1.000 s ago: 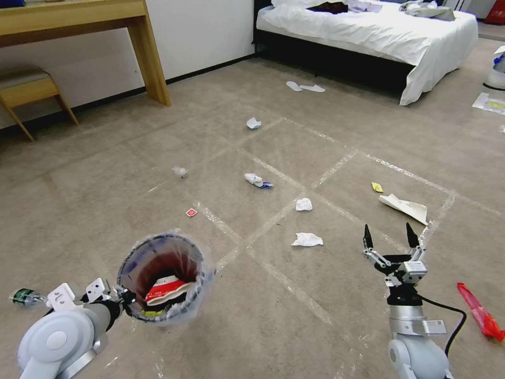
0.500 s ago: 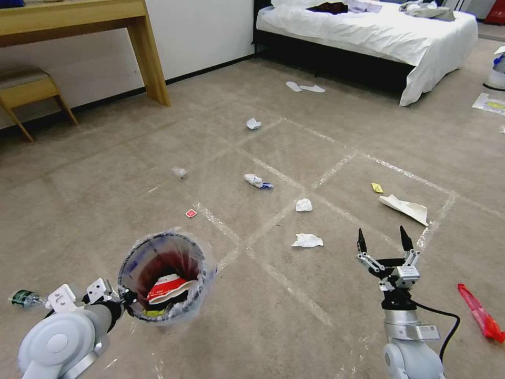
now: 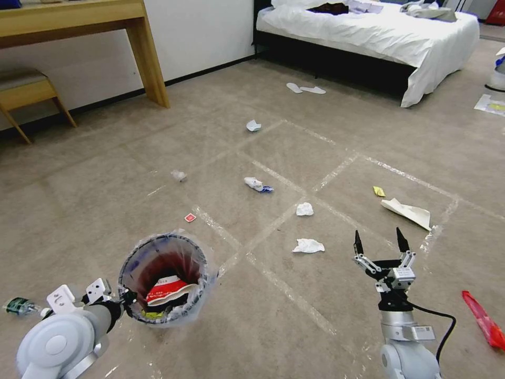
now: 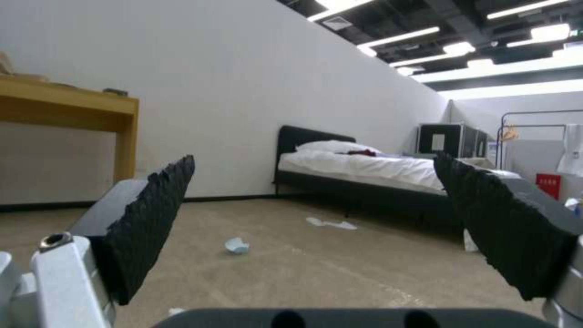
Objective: Pick up the trash bin and place the garbage on the floor into it.
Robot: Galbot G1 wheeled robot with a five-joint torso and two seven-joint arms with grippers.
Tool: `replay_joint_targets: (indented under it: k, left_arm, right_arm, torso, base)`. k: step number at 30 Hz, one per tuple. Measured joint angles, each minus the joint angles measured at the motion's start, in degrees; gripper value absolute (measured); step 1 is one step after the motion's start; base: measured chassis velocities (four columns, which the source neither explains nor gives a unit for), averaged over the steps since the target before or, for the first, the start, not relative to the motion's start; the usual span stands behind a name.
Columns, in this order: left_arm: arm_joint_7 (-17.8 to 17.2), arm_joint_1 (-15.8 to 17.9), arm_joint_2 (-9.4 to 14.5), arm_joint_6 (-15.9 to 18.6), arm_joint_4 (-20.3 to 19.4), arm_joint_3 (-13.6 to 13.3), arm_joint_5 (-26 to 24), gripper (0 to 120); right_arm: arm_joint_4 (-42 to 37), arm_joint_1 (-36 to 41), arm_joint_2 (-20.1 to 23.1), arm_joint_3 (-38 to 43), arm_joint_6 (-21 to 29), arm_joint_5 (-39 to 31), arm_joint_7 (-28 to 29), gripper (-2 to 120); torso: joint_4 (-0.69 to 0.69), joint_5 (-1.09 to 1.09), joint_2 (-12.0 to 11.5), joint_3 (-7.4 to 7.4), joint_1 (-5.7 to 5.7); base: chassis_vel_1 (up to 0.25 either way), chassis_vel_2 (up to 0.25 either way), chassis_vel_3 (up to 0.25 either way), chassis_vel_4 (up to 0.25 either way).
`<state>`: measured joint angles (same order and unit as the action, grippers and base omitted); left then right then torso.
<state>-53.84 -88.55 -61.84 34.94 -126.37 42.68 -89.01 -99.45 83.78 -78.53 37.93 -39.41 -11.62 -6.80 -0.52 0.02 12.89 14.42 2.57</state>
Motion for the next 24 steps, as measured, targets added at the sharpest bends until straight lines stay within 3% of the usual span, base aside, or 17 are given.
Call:
replay_joint_targets:
  k: [24]
  left_arm:
    - [0.08, 1.11, 0.66, -0.23, 1.83, -0.33, -0.27, 0]
  right_arm:
    - [2.14, -1.67, -0.28, -0.72, -0.08, -0.29, -0.77, 100]
  torso:
    - [0.00, 0.00, 0.00, 0.00, 0.00]
  base:
    - [-0.086, 0.093, 0.097, -0.094]
